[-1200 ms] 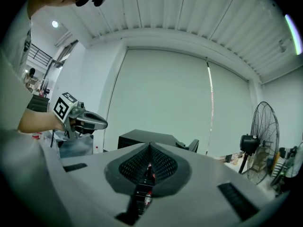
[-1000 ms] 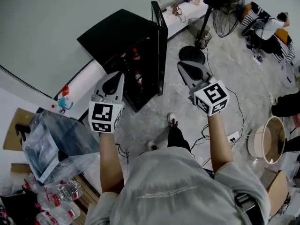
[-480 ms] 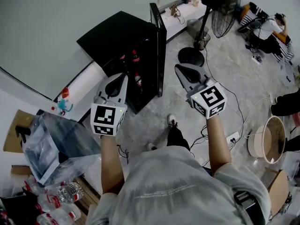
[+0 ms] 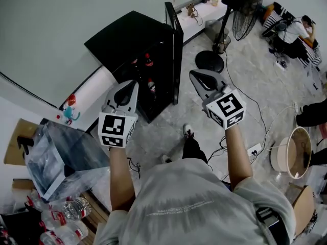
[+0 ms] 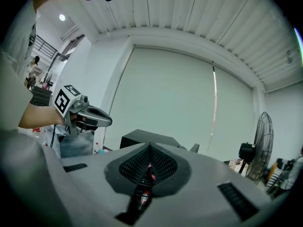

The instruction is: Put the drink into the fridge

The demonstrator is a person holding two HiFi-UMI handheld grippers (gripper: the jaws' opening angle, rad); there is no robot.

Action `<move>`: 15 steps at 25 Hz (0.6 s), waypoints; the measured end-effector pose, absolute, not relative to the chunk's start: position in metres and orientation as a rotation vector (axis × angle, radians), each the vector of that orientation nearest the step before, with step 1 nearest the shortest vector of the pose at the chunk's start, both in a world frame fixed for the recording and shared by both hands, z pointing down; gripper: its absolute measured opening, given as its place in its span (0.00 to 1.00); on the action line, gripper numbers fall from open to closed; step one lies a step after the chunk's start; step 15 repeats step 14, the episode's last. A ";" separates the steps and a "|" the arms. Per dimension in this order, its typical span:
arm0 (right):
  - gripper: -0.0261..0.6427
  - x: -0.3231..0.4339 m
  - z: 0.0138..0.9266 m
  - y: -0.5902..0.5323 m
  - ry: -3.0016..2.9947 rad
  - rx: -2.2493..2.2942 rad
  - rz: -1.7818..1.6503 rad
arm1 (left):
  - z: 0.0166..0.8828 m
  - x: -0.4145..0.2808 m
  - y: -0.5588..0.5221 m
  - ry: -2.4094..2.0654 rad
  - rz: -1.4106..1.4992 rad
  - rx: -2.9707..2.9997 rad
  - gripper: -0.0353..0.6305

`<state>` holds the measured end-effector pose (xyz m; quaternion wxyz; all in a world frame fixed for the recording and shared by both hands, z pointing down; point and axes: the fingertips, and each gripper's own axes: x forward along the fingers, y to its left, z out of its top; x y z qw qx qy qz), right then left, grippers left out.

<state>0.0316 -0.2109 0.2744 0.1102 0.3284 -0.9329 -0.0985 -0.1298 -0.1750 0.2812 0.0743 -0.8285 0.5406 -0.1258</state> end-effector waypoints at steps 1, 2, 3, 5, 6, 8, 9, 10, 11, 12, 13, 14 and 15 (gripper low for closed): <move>0.04 0.031 0.276 -0.212 -2.736 0.963 -0.291 | 0.282 -0.130 -0.175 1.623 -0.378 -2.488 0.08; 0.04 0.032 0.277 -0.212 -2.733 0.963 -0.290 | 0.283 -0.130 -0.176 1.624 -0.380 -2.489 0.08; 0.04 0.032 0.278 -0.213 -2.732 0.962 -0.289 | 0.284 -0.131 -0.176 1.625 -0.381 -2.490 0.08; 0.04 0.031 0.278 -0.215 -2.733 0.962 -0.288 | 0.285 -0.131 -0.177 1.626 -0.381 -2.492 0.08; 0.04 0.031 0.278 -0.216 -2.735 0.960 -0.287 | 0.286 -0.132 -0.178 1.627 -0.380 -2.494 0.08; 0.04 0.030 0.278 -0.217 -2.738 0.956 -0.286 | 0.288 -0.132 -0.179 1.627 -0.383 -2.500 0.08; 0.04 0.030 0.279 -0.218 -2.739 0.955 -0.286 | 0.289 -0.132 -0.179 1.627 -0.385 -2.504 0.08; 0.04 0.029 0.279 -0.218 -2.739 0.954 -0.285 | 0.291 -0.132 -0.179 1.627 -0.388 -2.507 0.08; 0.04 0.029 0.280 -0.219 -2.739 0.954 -0.285 | 0.292 -0.132 -0.180 1.629 -0.389 -2.509 0.08; 0.04 0.029 0.281 -0.219 -2.739 0.953 -0.285 | 0.293 -0.132 -0.180 1.631 -0.389 -2.511 0.08; 0.04 0.029 0.282 -0.220 -2.739 0.952 -0.284 | 0.294 -0.133 -0.180 1.635 -0.389 -2.511 0.08; 0.04 0.029 0.282 -0.220 -2.739 0.952 -0.284 | 0.295 -0.133 -0.181 1.639 -0.388 -2.511 0.08; 0.04 0.029 0.282 -0.220 -2.739 0.952 -0.284 | 0.295 -0.133 -0.181 1.639 -0.388 -2.511 0.08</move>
